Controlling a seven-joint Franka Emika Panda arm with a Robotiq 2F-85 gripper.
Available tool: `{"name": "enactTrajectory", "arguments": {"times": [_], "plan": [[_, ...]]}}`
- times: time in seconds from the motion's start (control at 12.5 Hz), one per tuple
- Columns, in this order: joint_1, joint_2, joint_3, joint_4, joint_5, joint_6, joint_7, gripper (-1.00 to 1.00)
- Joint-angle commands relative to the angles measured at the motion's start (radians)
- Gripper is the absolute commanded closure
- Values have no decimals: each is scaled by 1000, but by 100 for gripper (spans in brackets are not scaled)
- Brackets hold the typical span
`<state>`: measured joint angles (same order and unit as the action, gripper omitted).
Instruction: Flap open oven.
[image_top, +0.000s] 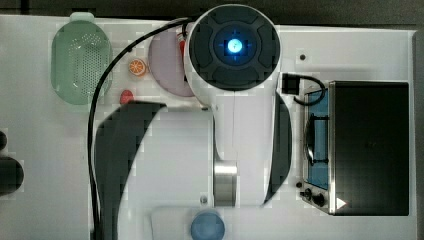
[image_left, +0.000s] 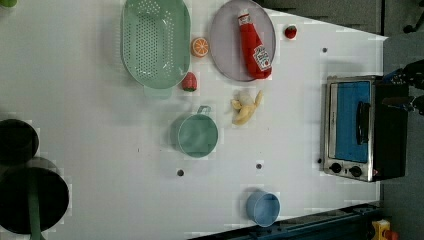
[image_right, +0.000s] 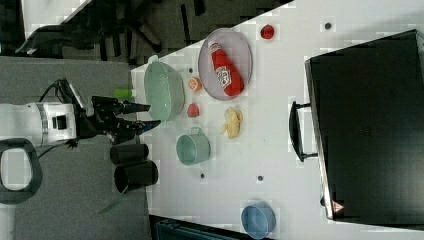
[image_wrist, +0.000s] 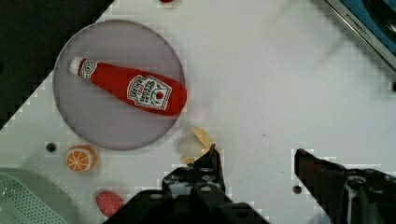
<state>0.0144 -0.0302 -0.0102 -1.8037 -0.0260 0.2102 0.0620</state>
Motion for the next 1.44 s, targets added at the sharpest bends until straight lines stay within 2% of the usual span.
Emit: {"name": "enactTrajectory", "arguments": {"times": [0.08,0.24,0.48,0.56,1.04,1.12,1.44], "plan": [[-26,-365,-23,-239,17,-132,48,-59],[-26,-365,-23,-238,17,-132,49,-100],[-26,-365,-23,-238,17,-132,49,-100],[-26,-365,-23,-239,17,-132,48,-90],[-39,-365,-33,-248,16,-132,48,55],[-42,-363,-41,-253,13,-129,46,65],[-55,-346,-93,-296,-5,-88,-129,65]]}}
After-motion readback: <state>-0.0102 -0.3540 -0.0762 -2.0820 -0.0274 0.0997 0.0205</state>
